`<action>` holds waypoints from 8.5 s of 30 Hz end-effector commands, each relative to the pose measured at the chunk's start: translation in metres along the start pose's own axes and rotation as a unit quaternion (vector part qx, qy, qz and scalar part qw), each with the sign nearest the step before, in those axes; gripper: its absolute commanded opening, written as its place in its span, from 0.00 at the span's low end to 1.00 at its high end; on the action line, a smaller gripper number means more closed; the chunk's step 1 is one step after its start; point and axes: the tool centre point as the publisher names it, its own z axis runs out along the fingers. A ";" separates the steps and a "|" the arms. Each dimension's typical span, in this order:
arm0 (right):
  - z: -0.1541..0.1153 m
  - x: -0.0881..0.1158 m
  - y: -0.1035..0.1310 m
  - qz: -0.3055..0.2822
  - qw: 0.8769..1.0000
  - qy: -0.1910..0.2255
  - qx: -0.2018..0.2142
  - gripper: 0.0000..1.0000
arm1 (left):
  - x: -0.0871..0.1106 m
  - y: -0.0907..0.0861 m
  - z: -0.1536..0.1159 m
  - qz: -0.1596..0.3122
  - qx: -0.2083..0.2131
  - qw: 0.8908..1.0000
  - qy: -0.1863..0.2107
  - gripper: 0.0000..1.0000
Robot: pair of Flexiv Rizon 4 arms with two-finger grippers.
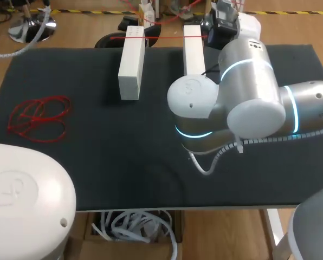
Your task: Grab the tape and strap the tape.
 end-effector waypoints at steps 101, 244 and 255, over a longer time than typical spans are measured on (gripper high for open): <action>-0.011 0.074 0.044 -0.713 0.700 0.029 -0.030 0.00 | -0.011 -0.042 0.031 -0.002 -0.070 0.997 0.012 0.00; -0.017 0.057 -0.097 -0.979 -0.203 0.012 -0.028 0.00 | -0.011 -0.042 0.031 -0.002 -0.070 0.997 0.012 0.00; -0.017 0.049 -0.115 -0.975 -0.216 0.028 -0.031 0.00 | -0.011 -0.042 0.031 -0.002 -0.070 0.997 0.012 0.00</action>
